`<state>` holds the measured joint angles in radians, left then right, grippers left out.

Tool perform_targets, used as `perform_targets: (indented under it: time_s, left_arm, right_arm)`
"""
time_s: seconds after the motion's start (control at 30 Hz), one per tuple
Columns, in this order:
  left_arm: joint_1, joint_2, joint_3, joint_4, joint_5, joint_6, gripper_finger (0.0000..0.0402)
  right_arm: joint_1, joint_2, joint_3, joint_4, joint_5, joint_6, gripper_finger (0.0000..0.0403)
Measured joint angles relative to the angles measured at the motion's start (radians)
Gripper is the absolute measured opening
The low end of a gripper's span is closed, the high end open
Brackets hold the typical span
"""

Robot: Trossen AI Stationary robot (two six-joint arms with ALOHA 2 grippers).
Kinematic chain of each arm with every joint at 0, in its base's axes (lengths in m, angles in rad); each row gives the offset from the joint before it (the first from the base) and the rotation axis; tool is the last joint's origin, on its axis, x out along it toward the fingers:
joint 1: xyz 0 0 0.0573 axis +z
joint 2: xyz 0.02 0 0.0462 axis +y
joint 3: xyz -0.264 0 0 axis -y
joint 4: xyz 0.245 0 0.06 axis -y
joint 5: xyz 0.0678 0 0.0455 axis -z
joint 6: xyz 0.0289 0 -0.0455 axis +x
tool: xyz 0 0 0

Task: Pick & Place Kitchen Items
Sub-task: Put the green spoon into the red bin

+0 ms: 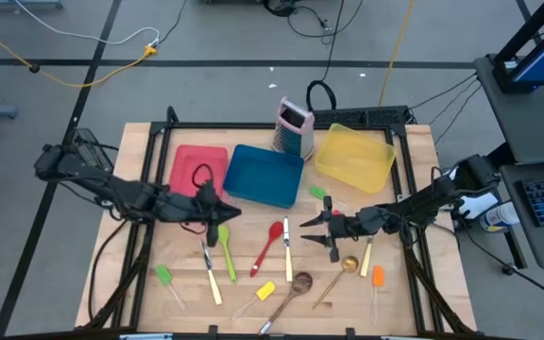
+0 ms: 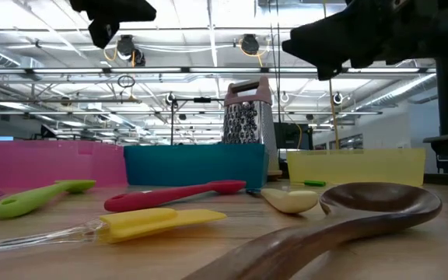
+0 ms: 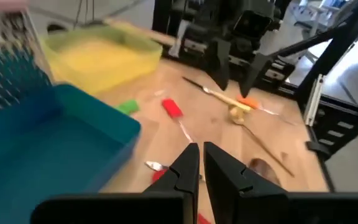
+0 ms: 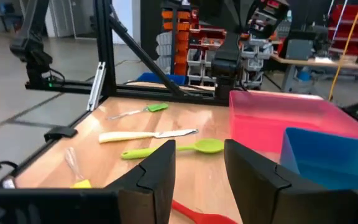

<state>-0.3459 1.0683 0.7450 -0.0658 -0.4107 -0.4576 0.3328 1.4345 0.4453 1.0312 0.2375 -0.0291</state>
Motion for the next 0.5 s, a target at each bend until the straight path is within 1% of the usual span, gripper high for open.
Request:
perform_targets:
  time_s: [0.1,0.23,0.37,0.5]
  left_arm:
    - [-0.031,0.055,0.037,-0.083,-0.001,-0.078,0.0026]
    - [-0.077,0.141,0.036,-0.154,0.001,-0.235,0.0026]
    - [-0.105,0.228,0.036,-0.196,0.059,-0.409,0.0026]
    - [-0.118,0.285,0.036,-0.195,0.103,-0.541,0.0027]
  right_arm:
    - [0.0,0.0,0.0,-0.003,0.001,-0.068,0.013]
    - [-0.006,0.0,0.0,-0.002,-0.002,-0.189,0.013]
    - [-0.031,0.0,0.0,0.002,-0.002,-0.304,0.013]
    - [-0.067,0.0,0.0,0.002,-0.002,-0.352,0.013]
